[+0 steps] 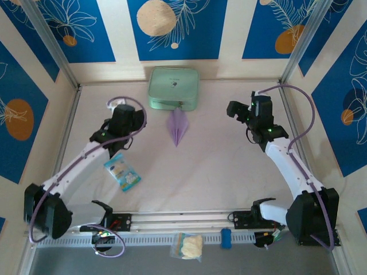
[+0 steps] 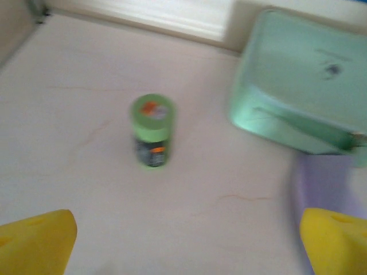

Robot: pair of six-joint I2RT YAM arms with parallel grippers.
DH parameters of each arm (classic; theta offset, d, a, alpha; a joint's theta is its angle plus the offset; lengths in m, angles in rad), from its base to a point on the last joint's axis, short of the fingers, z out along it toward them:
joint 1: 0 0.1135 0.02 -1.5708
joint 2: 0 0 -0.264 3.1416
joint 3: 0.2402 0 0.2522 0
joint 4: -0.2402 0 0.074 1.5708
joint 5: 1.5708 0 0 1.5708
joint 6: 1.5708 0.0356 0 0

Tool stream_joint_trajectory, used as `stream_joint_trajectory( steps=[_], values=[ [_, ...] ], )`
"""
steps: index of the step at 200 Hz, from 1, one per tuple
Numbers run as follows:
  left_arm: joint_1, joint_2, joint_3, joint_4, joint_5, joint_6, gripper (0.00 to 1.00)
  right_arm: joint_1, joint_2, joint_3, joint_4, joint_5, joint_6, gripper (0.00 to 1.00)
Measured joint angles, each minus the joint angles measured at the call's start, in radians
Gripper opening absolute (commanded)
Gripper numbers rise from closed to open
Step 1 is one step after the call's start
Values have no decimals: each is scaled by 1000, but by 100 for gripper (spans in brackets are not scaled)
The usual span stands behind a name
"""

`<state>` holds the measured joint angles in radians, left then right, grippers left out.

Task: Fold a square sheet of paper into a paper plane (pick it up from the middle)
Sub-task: Reset both arms

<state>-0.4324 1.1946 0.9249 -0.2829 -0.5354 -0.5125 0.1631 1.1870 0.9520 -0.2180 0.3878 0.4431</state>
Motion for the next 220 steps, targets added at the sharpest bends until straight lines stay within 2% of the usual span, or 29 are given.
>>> stream_joint_trajectory(
  steps=[43,70,118,168,220],
  values=[
    [146,-153,-364,248,-136,174,99,-88,-18,-228,171,80,-40,99],
    [223,-166,-506,406,-142,286,99,-122,-7,-372,315,94,-78,99],
    [369,-85,-629,735,124,400,99,-123,115,-473,586,27,-211,99],
    [418,143,-686,1114,396,459,99,-146,229,-495,803,-130,-281,99],
    [426,355,-685,1336,510,467,99,-124,323,-566,987,-207,-340,99]
  ],
)
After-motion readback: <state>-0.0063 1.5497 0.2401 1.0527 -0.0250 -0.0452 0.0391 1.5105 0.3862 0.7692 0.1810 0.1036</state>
